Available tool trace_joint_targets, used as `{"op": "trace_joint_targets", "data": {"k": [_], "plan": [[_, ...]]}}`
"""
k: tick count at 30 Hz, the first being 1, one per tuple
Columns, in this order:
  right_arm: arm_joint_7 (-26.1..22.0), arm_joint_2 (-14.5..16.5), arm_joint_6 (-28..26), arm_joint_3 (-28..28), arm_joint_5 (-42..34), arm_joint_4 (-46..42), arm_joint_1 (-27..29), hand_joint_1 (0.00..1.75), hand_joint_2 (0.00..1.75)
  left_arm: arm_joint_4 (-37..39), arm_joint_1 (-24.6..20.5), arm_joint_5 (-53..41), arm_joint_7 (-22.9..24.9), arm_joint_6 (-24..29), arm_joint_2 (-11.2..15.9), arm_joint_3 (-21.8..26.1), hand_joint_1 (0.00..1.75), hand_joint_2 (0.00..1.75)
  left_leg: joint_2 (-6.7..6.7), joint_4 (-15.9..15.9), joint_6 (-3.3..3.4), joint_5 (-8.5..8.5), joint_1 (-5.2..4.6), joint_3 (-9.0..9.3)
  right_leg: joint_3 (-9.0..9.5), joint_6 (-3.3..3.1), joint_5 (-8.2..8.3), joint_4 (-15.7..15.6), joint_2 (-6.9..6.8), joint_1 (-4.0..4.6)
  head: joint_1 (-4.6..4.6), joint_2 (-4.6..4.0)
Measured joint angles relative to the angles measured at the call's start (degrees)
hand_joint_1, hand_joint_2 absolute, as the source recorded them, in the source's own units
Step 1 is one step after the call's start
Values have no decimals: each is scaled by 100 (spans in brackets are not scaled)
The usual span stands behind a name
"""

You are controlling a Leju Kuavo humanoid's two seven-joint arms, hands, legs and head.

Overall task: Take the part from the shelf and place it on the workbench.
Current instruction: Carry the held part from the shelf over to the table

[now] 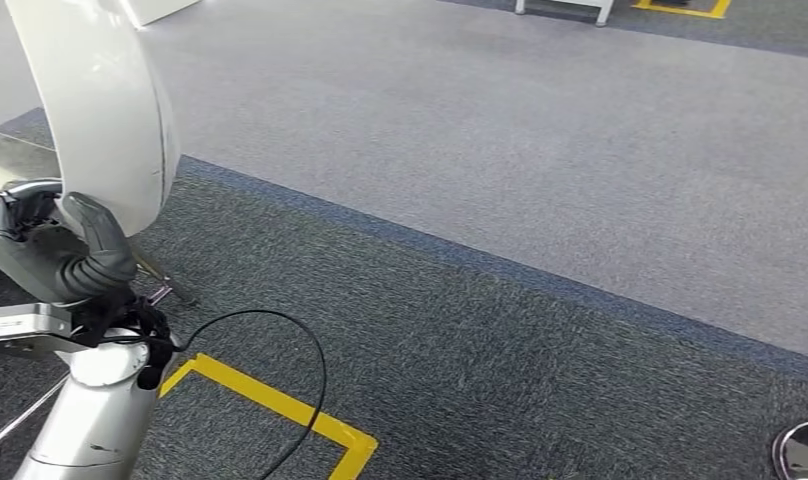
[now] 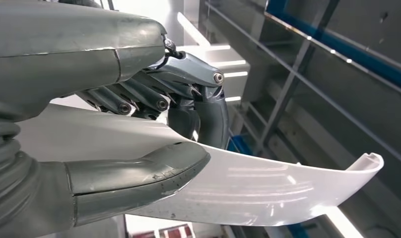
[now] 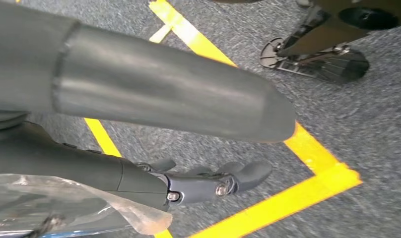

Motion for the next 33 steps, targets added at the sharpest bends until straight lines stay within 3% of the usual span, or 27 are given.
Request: {"op": "trace_joint_targets", "data": {"k": [2,3,5,6,7,9,11,12,13,14,16,18,20,21,23,25,27,28,29,31,33], "plan": [[-1,0,1,-2,-9,0,-5,0,0,-1,-8,-10,0,0,-3,-2,175,175,207,-526,61,128,-58,255,37,54,-40,3,-115,27,7,0],[-1,0,1,-3,-14,0,-8,0,0,-1,-7,-14,0,0,-4,-2,175,175,242,-599,94,101,-87,279,50,83,-55,-1,-176,41,14,0],[0,0,1,-6,-22,-1,-17,0,0,-7,2,-20,0,1,-2,4,175,175,125,-637,167,110,-88,272,72,144,-86,-20,-302,45,26,0],[-1,-1,1,-8,-26,-1,-24,0,0,-14,2,-25,-1,2,-1,9,175,175,63,-663,203,122,-76,290,68,174,-131,10,-257,36,32,0],[-3,-1,1,-9,-30,-2,-31,0,0,-22,-3,-33,-2,2,-4,13,175,175,2,-692,241,139,-58,309,15,197,-223,141,-129,28,45,0],[-7,-1,4,-9,-36,-2,-34,0,0,-34,-3,-45,-2,2,-20,16,175,175,-116,-719,298,152,-36,330,-294,216,-539,786,231,16,85,0],[-7,0,9,-10,-40,-1,-6,0,0,-35,17,-46,1,1,-30,16,175,175,-263,-716,322,149,-38,328,-703,219,-775,1519,373,21,102,0],[-5,0,9,-12,-41,0,11,0,0,-35,27,-46,1,0,-30,17,175,175,-345,-713,324,147,-40,331,-813,217,-742,1648,387,22,103,0],[-5,0,8,-15,-42,-1,21,0,0,-35,32,-46,1,-1,-29,19,175,175,-428,-708,323,146,-39,335,-812,210,-591,1544,398,23,103,0],[-5,0,7,-19,-42,-1,25,0,0,-35,35,-47,1,-1,-28,21,175,175,-509,-699,315,141,-35,340,-710,199,-357,1234,440,19,104,0],[-7,0,5,-28,-42,-2,25,0,0,-36,34,-48,1,-2,-30,24,175,175,-653,-657,277,120,-33,324,-390,175,15,453,679,-9,103,0],[-8,0,6,-34,-40,-1,29,0,0,-37,37,-51,1,-2,-30,26,175,175,-774,-625,210,116,-33,280,-205,155,88,81,837,-24,101,0],[-9,5,7,-35,-39,0,32,0,0,-42,51,-61,0,-2,-26,29,175,175,-886,-628,142,135,-16,248,-164,115,81,51,741,-17,99,0],[-12,10,7,-36,-39,-1,30,0,0,-49,58,-67,-2,-1,-22,32,175,175,-844,-599,111,114,-19,231,-148,86,88,37,676,-20,96,0],[-16,20,5,-42,-38,-3,30,0,0,-64,56,-81,-7,1,-17,36,175,175,-566,-275,50,-86,-25,88,-110,18,93,6,534,-31,57,0],[-18,20,4,-50,-38,-4,41,0,0,-68,59,-86,-8,2,-17,33,175,175,-285,453,-2,-435,-9,-247,-89,-24,71,4,383,-13,24,0],[-17,20,5,-54,-39,-4,48,0,0,-68,81,-85,-7,2,-17,33,175,175,-216,973,-30,-578,15,-499,-71,-31,45,5,222,-3,25,0],[-18,20,7,-54,-38,-4,49,0,0,-68,87,-87,-7,2,-17,34,175,175,-201,936,-32,-489,21,-481,-55,-28,30,6,145,-2,23,0],[-18,21,9,-54,-37,-4,47,0,0,-68,88,-91,-7,2,-16,36,175,175,-173,675,-23,-310,22,-349,-29,-21,12,6,74,0,23,0],[-18,23,11,-54,-35,-4,43,0,0,-70,81,-99,-8,2,-14,39,175,175,47,-118,34,34,-18,62,33,13,-35,7,-59,16,23,0],[-17,23,11,-55,-35,-4,35,0,0,-80,71,-107,-9,2,-17,37,175,175,222,-566,112,126,-76,279,73,68,-75,3,-176,46,30,0]]}}
